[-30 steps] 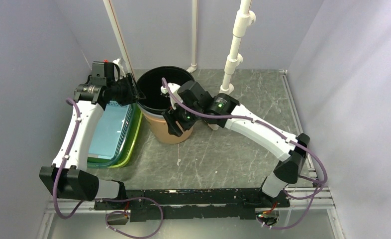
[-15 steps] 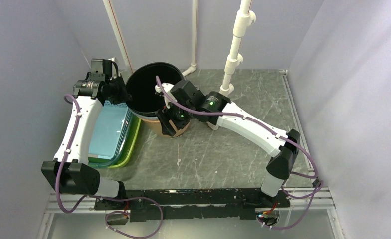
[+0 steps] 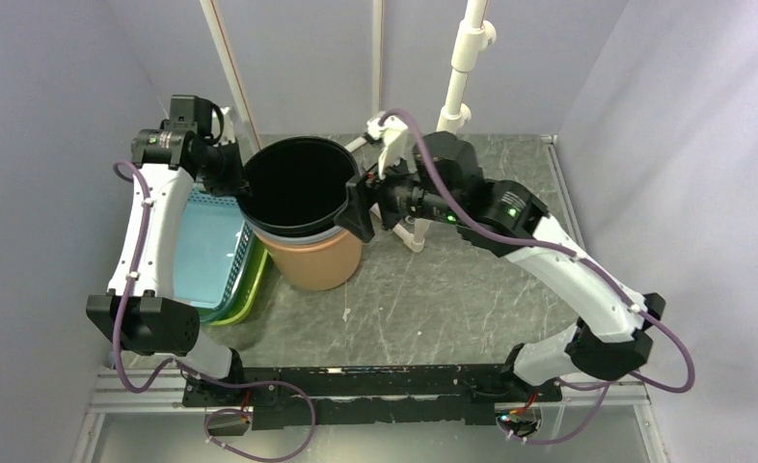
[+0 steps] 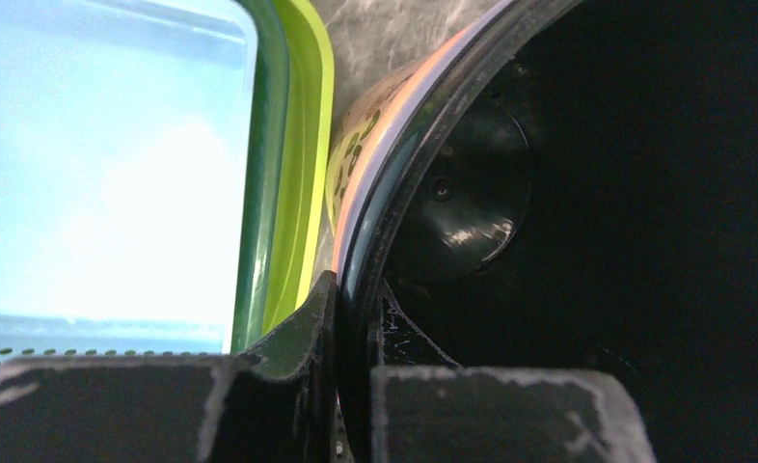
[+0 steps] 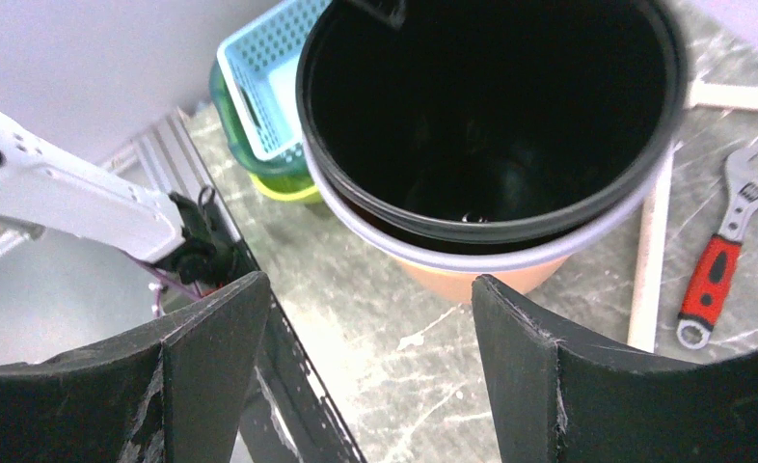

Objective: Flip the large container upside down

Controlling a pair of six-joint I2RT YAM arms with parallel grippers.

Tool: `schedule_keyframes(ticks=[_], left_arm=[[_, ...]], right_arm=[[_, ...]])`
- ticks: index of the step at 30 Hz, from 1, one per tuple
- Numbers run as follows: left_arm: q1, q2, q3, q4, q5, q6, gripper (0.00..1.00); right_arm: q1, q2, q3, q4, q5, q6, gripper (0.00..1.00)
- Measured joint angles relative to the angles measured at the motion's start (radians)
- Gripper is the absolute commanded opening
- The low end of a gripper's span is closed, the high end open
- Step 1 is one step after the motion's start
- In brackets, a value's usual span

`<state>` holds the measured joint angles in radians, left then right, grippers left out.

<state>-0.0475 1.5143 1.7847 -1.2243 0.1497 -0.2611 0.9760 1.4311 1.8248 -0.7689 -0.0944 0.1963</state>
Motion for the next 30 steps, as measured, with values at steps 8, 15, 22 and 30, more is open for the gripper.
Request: schedule_keyframes(ticks=[8,15,22,30], left_arm=[[0.1,-0.056,-0.022,-0.092,0.091,0.11,0.03],[0.103,-0.164,-0.109,-0.126,0.158,0.199,0.03],[0.105,-0.188,-0.16,-0.078,0.194,0.187,0.03],[0.105,-0.136,-0.2,0.102,0.187,0.037,0.03]], right_arm=[[0.0,-0.071,-0.047,0.057,0.041,0.022,0.81],[0.0,-0.07,-0.117,0.071,0.041,0.032,0.81],[0.0,-0.084,-0.151,0.105,0.043,0.031,0.82],[-0.001,-0.132,-0.17,0.103,0.15,0.029,0.84]])
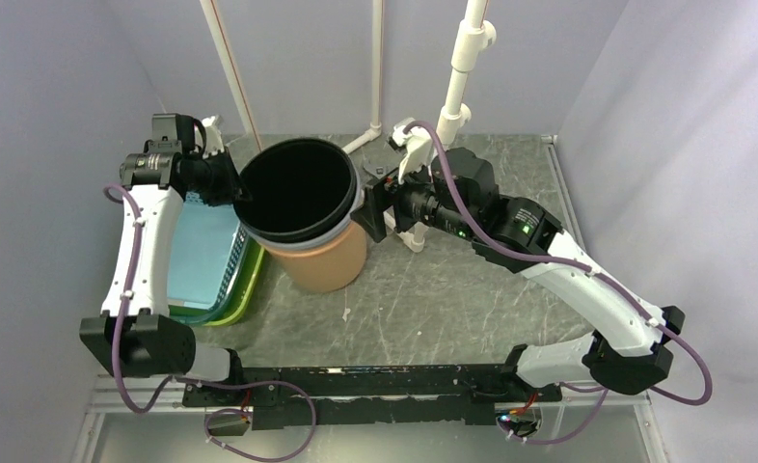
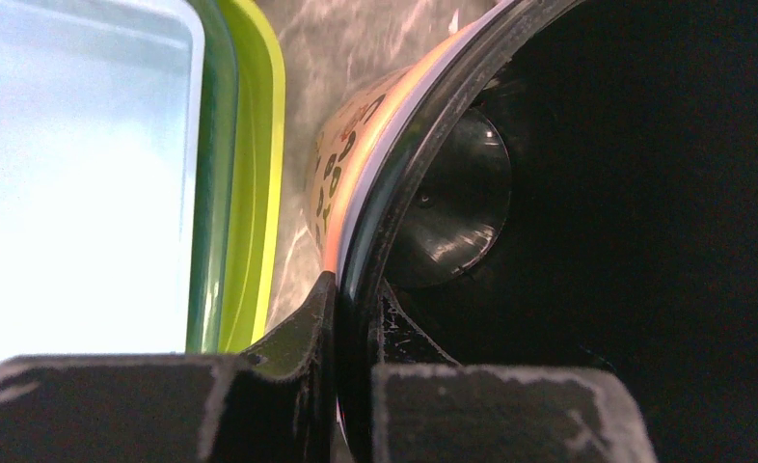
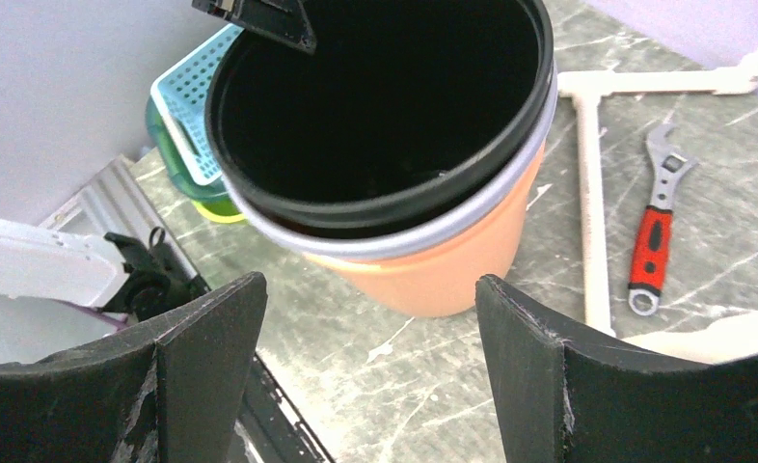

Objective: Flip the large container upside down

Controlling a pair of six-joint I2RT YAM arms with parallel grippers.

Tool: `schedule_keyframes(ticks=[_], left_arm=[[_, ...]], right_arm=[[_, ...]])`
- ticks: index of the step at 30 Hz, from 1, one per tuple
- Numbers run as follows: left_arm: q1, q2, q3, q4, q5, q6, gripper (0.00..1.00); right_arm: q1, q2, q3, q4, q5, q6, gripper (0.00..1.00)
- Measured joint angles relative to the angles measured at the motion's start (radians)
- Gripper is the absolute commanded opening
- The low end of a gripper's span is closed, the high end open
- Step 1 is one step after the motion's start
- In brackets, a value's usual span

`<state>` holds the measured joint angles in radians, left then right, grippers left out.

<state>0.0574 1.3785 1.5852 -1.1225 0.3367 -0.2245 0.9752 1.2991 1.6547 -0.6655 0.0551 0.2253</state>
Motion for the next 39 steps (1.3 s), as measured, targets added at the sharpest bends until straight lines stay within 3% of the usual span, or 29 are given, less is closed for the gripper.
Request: schedule_keyframes(ticks=[8,9,14,17,27,32,39], left_arm=[[-0.007,0.106,0.006,0.201,-0.019,-0.121,0.06],[-0.013,0.117,0.015,0.208,-0.023,-0.127,0.11],[-0.046,0.149,0.058,0.221,-0.035,-0.139,0.6],[-0.058,0.148,0.081,0.225,-0.025,-0.139,0.71],[-0.055,0.143,0.142,0.205,-0.03,-0.132,0.74],[-0.055,0.143,0.143,0.201,-0.018,-0.134,0.73],[-0.055,0.153,0.194,0.198,0.011,-0.134,0.68]], right_arm=[[-0.008,-0.022,-0.013,0.0,0.061,0.003,0.85],[-0.01,-0.018,-0.013,-0.001,0.067,0.003,0.85],[-0.018,0.068,0.053,-0.037,0.099,0.01,0.85],[-0.025,0.14,0.099,-0.055,0.117,0.014,0.86],[-0.062,0.264,0.275,-0.153,0.181,0.024,0.85],[-0.092,0.379,0.454,-0.19,0.254,0.046,0.77],[-0.175,0.553,0.575,-0.245,0.281,0.094,0.69]])
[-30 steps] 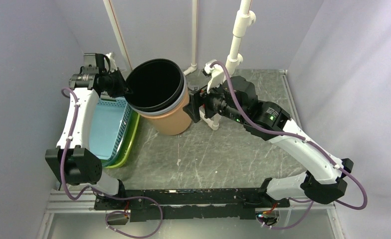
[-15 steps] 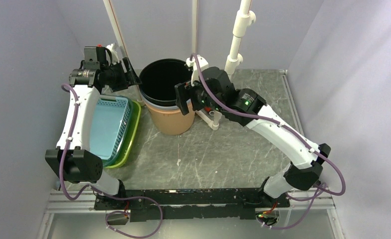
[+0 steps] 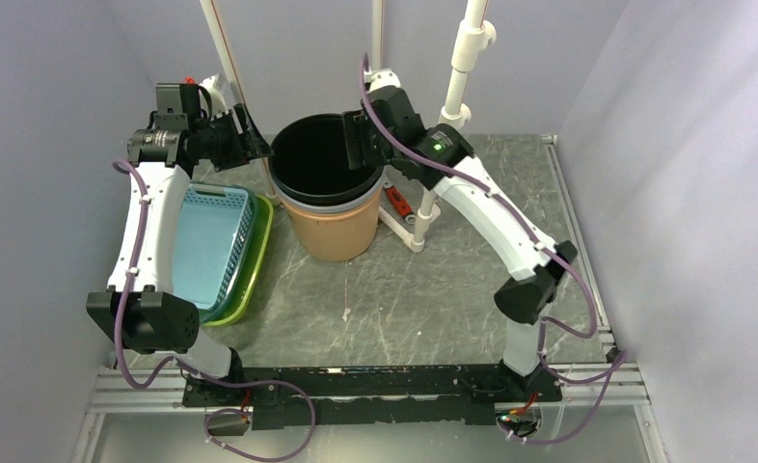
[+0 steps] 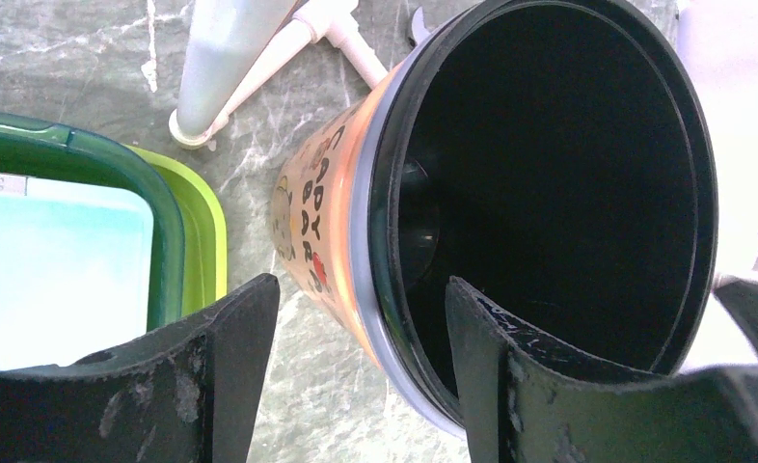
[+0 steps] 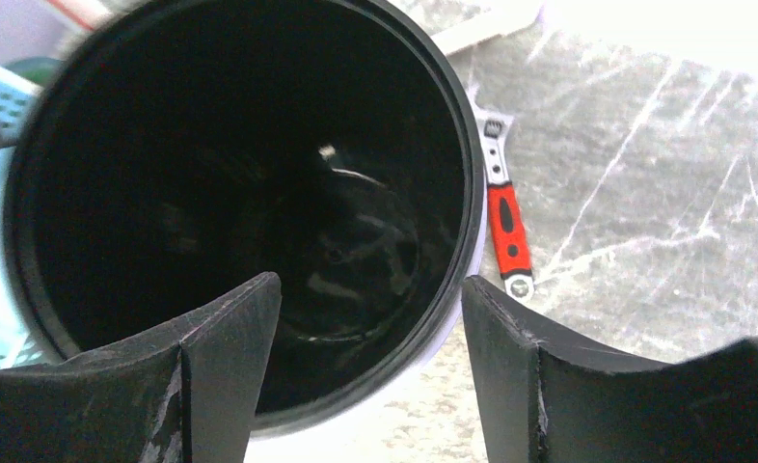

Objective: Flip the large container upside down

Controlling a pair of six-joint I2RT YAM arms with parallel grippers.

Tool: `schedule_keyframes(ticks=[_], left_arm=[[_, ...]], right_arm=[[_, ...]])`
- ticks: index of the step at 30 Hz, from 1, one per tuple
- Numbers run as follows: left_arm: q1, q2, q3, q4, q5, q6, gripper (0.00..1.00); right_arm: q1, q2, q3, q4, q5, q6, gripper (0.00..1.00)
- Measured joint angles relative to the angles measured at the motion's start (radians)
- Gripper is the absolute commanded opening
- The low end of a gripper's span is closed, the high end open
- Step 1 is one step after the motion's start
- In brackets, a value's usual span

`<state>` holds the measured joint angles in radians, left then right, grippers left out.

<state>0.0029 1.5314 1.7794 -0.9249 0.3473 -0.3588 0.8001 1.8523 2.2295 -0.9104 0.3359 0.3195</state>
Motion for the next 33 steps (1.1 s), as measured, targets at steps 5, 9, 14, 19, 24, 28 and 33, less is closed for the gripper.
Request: schedule_keyframes(ticks=[5,9,14,19,24,28,33], left_arm=[[0.0,0.01,0.003,-0.003,0.019,0.001,0.65],[0.0,0.02,0.003,-0.01,0.043,0.005,0.58],[0.0,0.028,0.003,-0.027,0.077,0.01,0.49],[0.0,0.028,0.003,-0.03,0.105,0.015,0.43],[0.007,0.019,0.001,-0.04,0.117,0.014,0.41],[0.008,-0.006,-0.014,-0.046,0.116,0.003,0.51],[0.006,-0.076,-0.031,-0.048,0.116,-0.013,0.59]], right_arm=[[-0.022,0.102,0.019,-0.038,0.047,0.014,0.59],[-0.029,0.113,0.016,-0.055,0.051,0.019,0.53],[-0.032,0.111,0.015,-0.052,0.048,0.009,0.33],[-0.047,0.111,0.015,-0.046,0.056,0.009,0.05],[-0.055,0.111,0.019,-0.031,0.025,0.026,0.02],[-0.057,0.089,-0.005,-0.021,0.003,0.039,0.0],[-0.055,0.039,-0.021,-0.018,-0.051,0.057,0.0]])
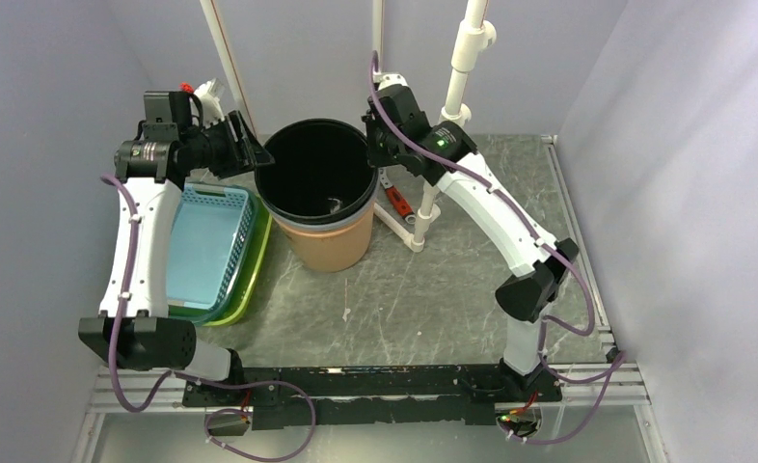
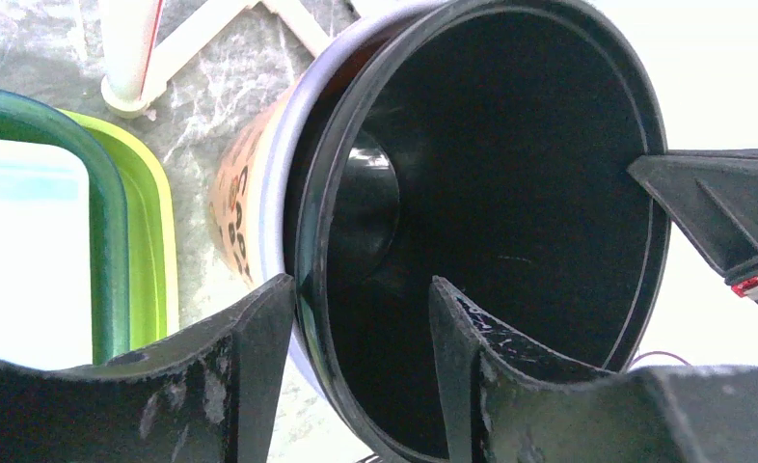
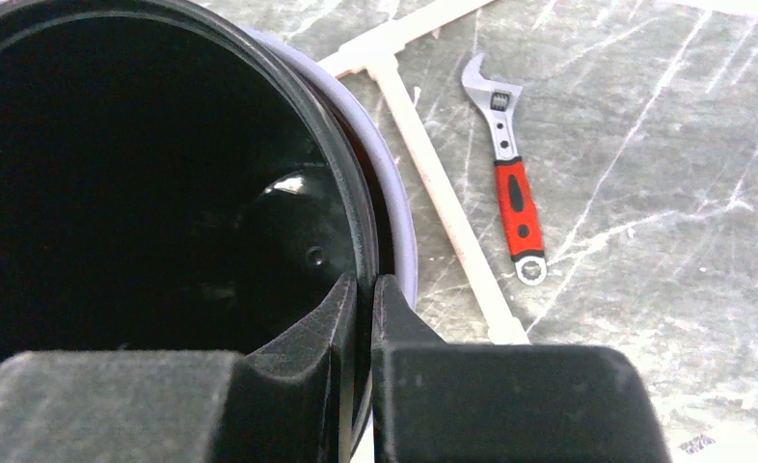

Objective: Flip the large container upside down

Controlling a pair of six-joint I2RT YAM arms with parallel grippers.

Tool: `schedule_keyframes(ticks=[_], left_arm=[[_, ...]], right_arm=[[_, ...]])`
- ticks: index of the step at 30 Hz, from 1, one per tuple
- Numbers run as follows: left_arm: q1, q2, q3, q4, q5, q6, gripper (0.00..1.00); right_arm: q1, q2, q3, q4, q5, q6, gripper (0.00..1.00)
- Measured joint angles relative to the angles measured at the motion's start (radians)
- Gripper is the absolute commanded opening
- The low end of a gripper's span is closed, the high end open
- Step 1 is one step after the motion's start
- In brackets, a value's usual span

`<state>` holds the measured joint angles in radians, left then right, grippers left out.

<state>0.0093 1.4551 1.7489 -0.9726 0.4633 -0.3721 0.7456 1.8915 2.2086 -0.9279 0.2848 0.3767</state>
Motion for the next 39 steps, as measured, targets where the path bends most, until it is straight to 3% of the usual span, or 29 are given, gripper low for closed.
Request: schedule_keyframes(ticks=[9,19,24,29,31,34,39], left_arm=[[-0.001,-0.054,0.0,0.001,-0.006,-0.013,0.6],[-0.005,-0.157,-0.049,0.026,0.004,-0.031,0.04],[-0.002,-0.191,-0.083,0.035,-0.017,-0.033,0.03],[-0.002,-0.245,-0.151,0.081,-0.035,-0.042,0.03],[-0.001,-0.263,-0.172,0.097,-0.039,-0.044,0.03],[-0.002,-0.286,-0.198,0.121,-0.039,-0.044,0.03],[-0.002,-0.299,-0.215,0.149,-0.042,-0.043,0.03]], right_arm=[[0.011,-0.106,-0.032,0.023,-0.054,0.01,0.0],[0.011,-0.208,-0.13,0.132,-0.134,0.022,0.0],[0.013,-0.238,-0.166,0.177,-0.186,0.04,0.12],[0.008,-0.249,-0.183,0.193,-0.22,0.06,0.39],[0.01,-0.249,-0.183,0.188,-0.246,0.068,0.44],[0.013,-0.243,-0.175,0.161,-0.272,0.071,0.44],[0.014,-0.212,-0.127,0.112,-0.288,0.071,0.22]])
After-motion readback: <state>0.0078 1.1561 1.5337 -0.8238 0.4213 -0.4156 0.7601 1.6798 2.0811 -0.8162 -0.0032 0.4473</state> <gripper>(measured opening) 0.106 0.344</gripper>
